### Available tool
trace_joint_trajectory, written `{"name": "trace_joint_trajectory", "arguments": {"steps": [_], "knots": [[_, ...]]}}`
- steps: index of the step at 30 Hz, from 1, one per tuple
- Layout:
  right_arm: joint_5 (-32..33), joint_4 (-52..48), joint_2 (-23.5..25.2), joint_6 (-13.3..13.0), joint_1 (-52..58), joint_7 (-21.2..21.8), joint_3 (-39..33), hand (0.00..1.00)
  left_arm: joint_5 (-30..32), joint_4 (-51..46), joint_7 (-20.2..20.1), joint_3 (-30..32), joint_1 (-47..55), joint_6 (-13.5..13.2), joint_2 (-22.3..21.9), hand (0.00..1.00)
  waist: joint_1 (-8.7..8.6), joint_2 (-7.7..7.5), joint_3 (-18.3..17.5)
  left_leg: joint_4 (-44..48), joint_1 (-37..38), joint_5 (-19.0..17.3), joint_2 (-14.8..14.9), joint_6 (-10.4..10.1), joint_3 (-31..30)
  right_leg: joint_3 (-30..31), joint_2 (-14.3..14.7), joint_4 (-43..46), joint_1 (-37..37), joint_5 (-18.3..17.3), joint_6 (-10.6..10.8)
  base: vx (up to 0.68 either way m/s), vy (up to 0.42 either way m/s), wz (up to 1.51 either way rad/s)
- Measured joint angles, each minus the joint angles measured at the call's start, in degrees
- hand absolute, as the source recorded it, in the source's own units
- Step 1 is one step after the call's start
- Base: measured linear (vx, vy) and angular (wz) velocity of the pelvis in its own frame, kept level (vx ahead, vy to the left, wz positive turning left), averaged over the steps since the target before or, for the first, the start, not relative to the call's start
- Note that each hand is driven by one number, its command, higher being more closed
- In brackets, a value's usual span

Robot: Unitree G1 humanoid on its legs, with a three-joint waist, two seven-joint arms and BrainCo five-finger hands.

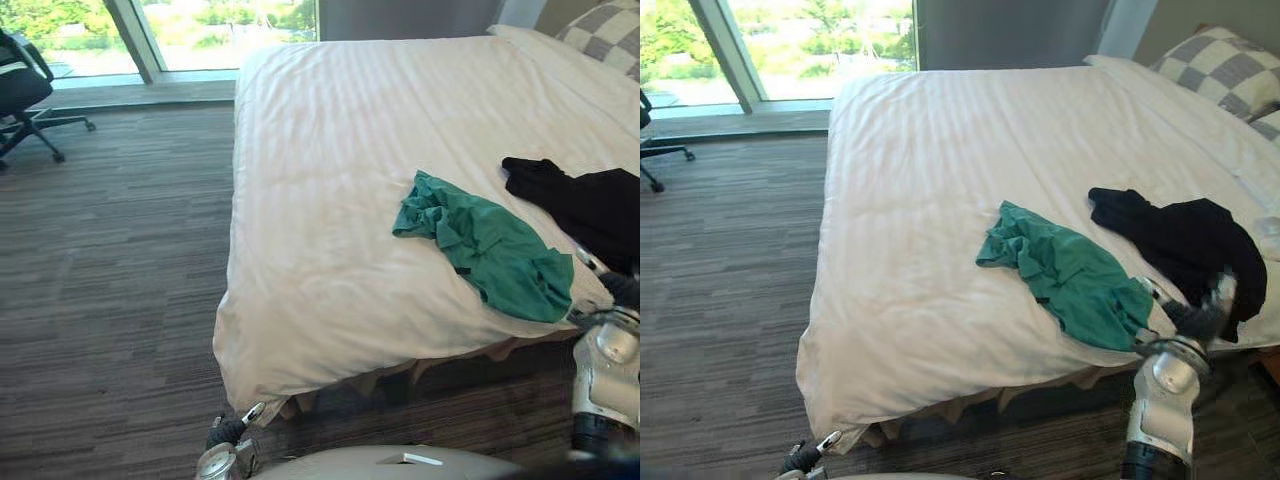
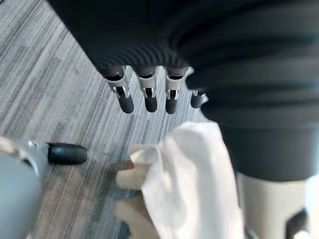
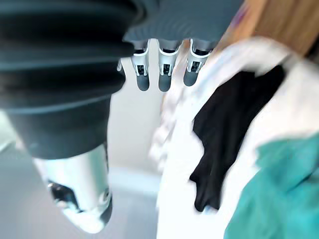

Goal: Tidy the bed and pick cloth on bed and put in laundry

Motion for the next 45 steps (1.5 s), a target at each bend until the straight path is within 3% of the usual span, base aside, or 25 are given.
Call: {"name": "trace_joint_trajectory", "arguments": {"steps": [9,16,18,22,27,30,35,45], "knots": [[0.08,0.82,-3.77,-2.54,-11.07,4.88,19.17,1.00,-0.54,-0.16,1.15,-2.29,-0.28,-0.47,0.54,0.00,2.73,-0.71,2.14,0.73,-3.92,1.50,-0.62,0.68,-5.91,-5.15,-0.54,-0.32,0.34,0.03,0.05,-0.04,-0.013,0.32],[4.99,3.09,-3.27,-4.10,-24.50,7.60,30.91,1.00,-4.40,-0.63,2.31,-2.27,-3.14,-1.42,0.79,0.00,8.02,-2.69,8.35,0.93,-9.10,4.58,-1.46,0.86,-13.98,-12.48,-0.75,-0.35,0.63,0.02,0.04,-0.05,-0.016,0.58],[6.22,5.50,-1.20,-4.58,-28.81,7.89,33.32,1.00,-6.61,-1.75,2.62,-2.40,-3.98,-1.61,0.62,0.00,9.56,-2.98,10.38,0.79,-11.04,5.68,-1.67,0.80,-16.10,-14.17,-0.76,0.05,-0.19,0.00,0.01,-0.06,-0.023,0.53],[8.12,9.37,4.50,-5.00,-34.52,7.54,35.97,1.00,-9.13,-2.51,3.14,-4.71,-6.40,-2.59,0.76,0.00,11.99,-3.18,13.89,0.75,-14.33,7.18,-2.16,0.85,-18.70,-16.65,-1.39,2.07,-2.39,-0.57,-0.21,-0.06,-0.007,0.42],[9.53,15.26,9.73,-5.36,-43.29,6.19,36.47,1.00,-9.12,-4.69,3.22,-8.58,-10.80,-3.71,1.17,0.00,12.94,-2.99,20.01,0.96,-18.58,9.36,-2.89,0.98,-21.86,-19.78,-3.32,7.13,-6.03,-2.24,-0.42,-0.07,0.007,0.36],[10.91,19.35,11.05,-5.55,-47.20,5.53,36.54,1.00,-8.56,-4.65,3.30,-11.31,-13.87,-3.70,1.42,0.00,14.44,-2.61,21.89,2.43,-22.16,9.72,-3.18,0.96,-22.88,-20.73,-4.29,9.23,-8.83,-2.38,-0.64,-0.07,0.017,0.22],[14.10,24.81,13.26,-6.36,-51.86,4.38,36.52,1.00,-6.61,-4.43,3.35,-13.75,-17.04,-4.25,1.94,0.00,15.49,-1.97,22.74,4.22,-27.46,10.36,-3.91,0.89,-24.94,-22.94,-5.07,11.17,-12.39,-2.81,-1.22,-0.08,0.021,0.23],[17.04,34.65,13.39,-7.43,-60.90,2.87,31.69,1.00,-6.62,-4.17,3.44,-18.15,-23.87,-6.28,3.36,0.00,18.60,1.27,24.76,1.74,-37.36,14.77,-3.01,-0.18,-28.74,-25.87,-4.75,13.90,-21.91,-3.57,-2.47,-0.09,-0.014,0.15]]}}
